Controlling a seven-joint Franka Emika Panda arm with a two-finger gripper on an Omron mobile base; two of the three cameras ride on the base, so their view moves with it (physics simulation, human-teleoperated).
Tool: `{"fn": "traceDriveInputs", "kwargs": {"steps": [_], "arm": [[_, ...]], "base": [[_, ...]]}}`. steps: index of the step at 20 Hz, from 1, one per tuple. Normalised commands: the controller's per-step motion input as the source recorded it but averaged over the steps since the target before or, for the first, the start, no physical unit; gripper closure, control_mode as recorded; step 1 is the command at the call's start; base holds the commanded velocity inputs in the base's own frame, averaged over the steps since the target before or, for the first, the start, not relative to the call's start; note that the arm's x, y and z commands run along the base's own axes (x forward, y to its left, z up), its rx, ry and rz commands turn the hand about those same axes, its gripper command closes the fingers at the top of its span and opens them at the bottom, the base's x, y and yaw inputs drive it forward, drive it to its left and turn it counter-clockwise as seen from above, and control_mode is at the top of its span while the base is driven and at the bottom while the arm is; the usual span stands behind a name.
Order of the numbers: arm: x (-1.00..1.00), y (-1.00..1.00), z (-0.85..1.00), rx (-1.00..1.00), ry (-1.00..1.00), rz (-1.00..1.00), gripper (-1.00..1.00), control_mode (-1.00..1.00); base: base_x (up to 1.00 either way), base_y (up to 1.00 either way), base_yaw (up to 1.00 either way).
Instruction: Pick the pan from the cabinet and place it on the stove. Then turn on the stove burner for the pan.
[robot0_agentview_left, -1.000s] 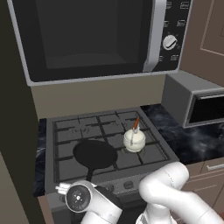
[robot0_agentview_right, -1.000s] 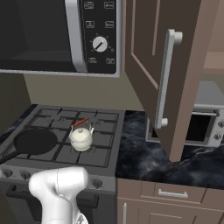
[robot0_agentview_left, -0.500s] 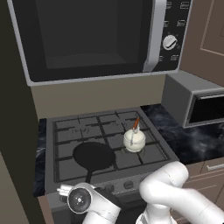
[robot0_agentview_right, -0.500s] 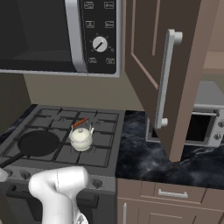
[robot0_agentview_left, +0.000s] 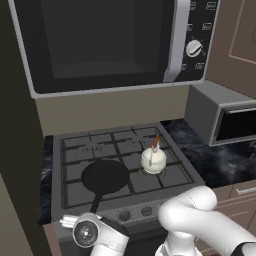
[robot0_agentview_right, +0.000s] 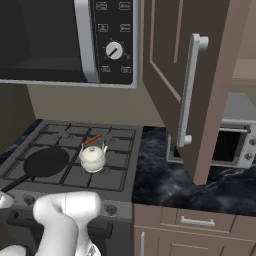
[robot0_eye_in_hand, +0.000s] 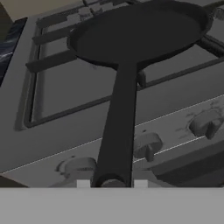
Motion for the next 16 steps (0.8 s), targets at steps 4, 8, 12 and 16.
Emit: {"fn": "traceDriveInputs", "kwargs": {"steps": [4,8,12,16], "arm": [[0.38,0.47,-0.38,0.00,0.00,0.05,1.00,-1.00],[0.34,0.31,-0.30,0.00,0.01,0.10,1.00,-1.00],[0.15,0.04,-0.07,0.00,0.00,0.13,1.00,-1.00],[0.00,0.00,0.00,0.03,-0.02,0.13,1.00,-1.00]], "base": [[0.00,0.00,0.00],[0.00,0.00,0.00],[0.00,0.00,0.00],[0.00,0.00,0.00]]}}
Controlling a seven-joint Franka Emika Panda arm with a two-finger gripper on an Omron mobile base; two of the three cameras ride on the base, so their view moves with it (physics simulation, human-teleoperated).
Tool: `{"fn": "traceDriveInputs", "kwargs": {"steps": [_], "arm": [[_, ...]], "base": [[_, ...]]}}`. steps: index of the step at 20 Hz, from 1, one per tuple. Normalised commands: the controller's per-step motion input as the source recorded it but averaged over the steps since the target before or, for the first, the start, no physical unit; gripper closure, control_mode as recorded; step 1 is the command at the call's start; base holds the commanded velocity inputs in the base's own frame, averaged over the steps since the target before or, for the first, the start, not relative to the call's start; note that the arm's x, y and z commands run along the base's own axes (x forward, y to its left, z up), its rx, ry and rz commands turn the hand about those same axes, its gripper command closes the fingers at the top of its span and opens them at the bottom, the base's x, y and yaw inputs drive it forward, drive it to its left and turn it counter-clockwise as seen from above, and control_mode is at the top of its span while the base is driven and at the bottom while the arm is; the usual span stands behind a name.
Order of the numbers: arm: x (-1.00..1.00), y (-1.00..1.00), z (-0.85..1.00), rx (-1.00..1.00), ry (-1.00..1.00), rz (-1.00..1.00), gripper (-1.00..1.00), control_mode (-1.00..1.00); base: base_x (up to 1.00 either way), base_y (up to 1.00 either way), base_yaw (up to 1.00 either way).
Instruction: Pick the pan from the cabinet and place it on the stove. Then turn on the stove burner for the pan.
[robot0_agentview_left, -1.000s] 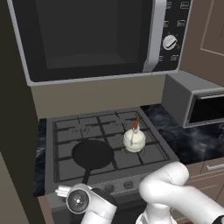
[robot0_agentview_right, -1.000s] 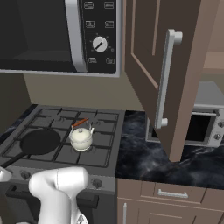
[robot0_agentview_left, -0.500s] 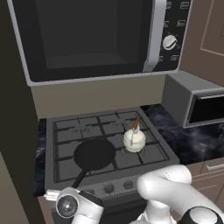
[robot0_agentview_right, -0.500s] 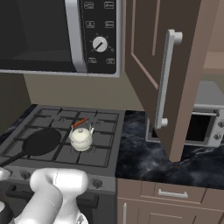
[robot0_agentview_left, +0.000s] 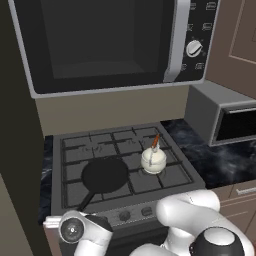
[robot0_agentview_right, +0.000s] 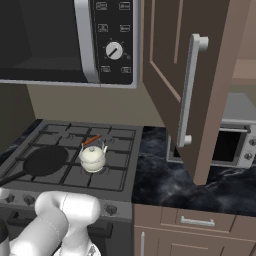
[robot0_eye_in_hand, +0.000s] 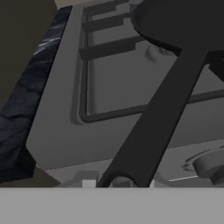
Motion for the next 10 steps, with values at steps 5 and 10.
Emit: {"fn": "traceDriveInputs", "kwargs": {"steps": [5,10], "arm": [[0.00,-0.01,0.00,0.04,-0.01,0.12,1.00,-1.00],[0.00,-0.01,0.00,0.02,0.00,0.07,1.00,-1.00]], "base": [[0.00,0.00,0.00],[0.00,0.00,0.00]]}}
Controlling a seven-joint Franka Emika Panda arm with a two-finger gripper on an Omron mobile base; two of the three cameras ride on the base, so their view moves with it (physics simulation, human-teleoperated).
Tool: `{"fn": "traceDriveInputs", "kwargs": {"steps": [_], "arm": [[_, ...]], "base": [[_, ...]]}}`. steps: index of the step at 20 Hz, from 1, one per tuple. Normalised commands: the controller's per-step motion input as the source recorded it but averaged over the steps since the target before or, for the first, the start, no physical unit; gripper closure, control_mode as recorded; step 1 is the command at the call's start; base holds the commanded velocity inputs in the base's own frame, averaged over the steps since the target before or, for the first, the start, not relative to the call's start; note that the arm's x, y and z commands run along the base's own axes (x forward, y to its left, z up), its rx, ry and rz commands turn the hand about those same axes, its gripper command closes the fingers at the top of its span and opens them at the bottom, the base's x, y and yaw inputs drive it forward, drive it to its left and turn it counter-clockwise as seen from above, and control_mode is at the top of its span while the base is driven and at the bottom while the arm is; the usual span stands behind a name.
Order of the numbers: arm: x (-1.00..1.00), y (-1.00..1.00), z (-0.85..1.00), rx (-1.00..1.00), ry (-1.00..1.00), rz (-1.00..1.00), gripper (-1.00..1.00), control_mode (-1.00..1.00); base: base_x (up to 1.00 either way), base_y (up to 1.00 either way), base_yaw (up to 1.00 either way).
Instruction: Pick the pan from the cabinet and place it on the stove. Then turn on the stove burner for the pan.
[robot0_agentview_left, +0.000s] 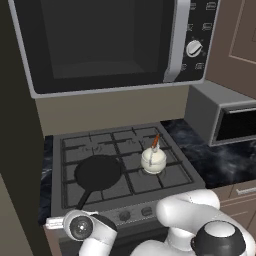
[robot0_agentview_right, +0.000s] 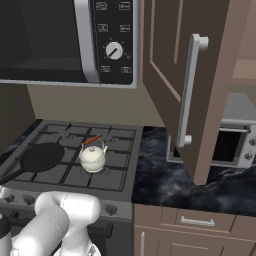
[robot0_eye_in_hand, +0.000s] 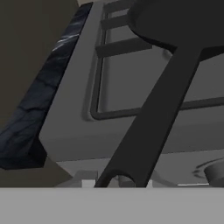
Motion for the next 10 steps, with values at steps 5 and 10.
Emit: {"fn": "traceDriveInputs", "kwargs": {"steps": [5,10], "arm": [[0.00,0.00,-0.02,0.00,0.00,0.02,-1.00,-1.00],[0.00,0.00,0.00,0.01,-0.03,0.00,-1.00,-1.00]], "base": [[0.00,0.00,0.00],[0.00,0.00,0.00]]}}
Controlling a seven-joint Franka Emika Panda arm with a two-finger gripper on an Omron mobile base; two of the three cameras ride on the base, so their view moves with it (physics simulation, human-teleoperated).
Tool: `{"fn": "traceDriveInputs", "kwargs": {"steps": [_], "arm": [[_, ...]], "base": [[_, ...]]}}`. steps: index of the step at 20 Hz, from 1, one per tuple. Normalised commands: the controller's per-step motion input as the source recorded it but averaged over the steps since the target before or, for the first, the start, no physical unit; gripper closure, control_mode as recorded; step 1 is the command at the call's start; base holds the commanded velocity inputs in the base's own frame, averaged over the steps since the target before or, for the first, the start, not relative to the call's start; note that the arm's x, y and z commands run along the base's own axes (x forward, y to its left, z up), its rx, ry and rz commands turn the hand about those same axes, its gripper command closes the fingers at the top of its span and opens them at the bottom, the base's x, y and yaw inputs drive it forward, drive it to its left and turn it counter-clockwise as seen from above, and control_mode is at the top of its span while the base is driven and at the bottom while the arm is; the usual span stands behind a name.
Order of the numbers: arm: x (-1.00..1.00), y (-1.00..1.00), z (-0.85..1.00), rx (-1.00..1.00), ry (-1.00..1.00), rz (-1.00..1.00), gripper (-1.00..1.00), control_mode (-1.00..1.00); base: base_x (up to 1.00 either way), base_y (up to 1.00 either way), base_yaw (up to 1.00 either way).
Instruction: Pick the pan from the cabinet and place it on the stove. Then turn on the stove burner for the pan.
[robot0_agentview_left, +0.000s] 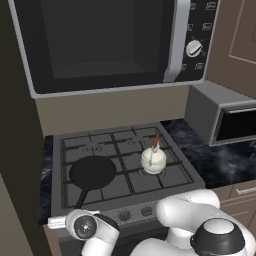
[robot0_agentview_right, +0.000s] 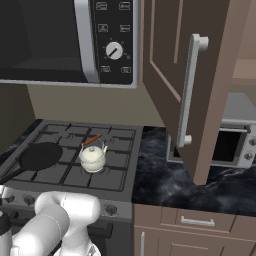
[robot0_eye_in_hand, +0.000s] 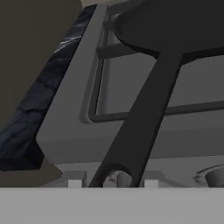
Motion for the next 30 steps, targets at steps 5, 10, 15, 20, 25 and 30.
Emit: {"fn": "traceDriveInputs", "kwargs": {"steps": [5,10,15,20,25,30], "arm": [[-0.07,0.02,0.08,0.00,-0.07,0.00,-1.00,-1.00],[-0.08,0.26,0.25,0.00,-0.07,-0.03,-1.00,-1.00],[0.00,0.45,0.39,0.00,-0.04,-0.11,-1.00,-1.00],[-0.05,0.03,0.30,0.00,0.00,-0.10,-1.00,-1.00],[-0.27,-0.01,0.19,0.00,-0.01,-0.08,-1.00,-1.00],[-0.85,0.00,0.04,0.00,-0.04,-0.02,-1.00,-1.00]], "base": [[0.00,0.00,0.00],[0.00,0.00,0.00],[0.00,0.00,0.00],[0.00,0.00,0.00],[0.00,0.00,0.00],[0.00,0.00,0.00]]}}
